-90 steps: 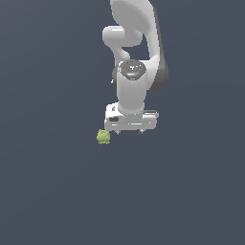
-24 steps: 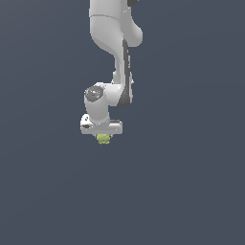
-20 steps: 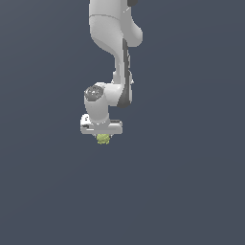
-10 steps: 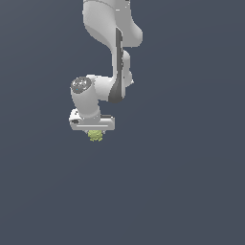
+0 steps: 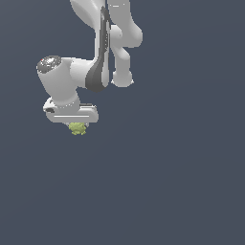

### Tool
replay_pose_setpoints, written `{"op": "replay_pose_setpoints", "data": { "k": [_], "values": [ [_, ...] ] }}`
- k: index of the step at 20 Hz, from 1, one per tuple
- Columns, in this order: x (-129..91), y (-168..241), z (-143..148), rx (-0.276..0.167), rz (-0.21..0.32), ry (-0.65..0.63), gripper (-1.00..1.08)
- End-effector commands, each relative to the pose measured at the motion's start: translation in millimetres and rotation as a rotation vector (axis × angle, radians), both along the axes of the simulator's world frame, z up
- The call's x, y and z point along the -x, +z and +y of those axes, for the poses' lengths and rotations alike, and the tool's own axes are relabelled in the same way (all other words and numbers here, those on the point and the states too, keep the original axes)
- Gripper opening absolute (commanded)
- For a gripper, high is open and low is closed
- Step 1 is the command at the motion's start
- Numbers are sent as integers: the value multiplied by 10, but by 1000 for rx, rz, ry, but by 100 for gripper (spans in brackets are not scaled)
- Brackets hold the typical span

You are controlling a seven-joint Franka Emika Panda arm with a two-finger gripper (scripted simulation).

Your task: Pick up the object and move it to a goal position.

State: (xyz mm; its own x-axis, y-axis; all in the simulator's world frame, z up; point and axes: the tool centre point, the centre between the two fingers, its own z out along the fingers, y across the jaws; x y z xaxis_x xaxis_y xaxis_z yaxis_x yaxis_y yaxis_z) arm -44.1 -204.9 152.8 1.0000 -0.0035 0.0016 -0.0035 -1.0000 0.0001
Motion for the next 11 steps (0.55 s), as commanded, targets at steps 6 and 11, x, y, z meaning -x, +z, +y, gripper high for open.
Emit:
{"op": "replay_pose_setpoints", "data": {
  "k": [6,11],
  "values": [
    [-50,301,-280,-1,1,1,-100],
    [-69,339,-319,0,2,2,-100]
  ]
}}
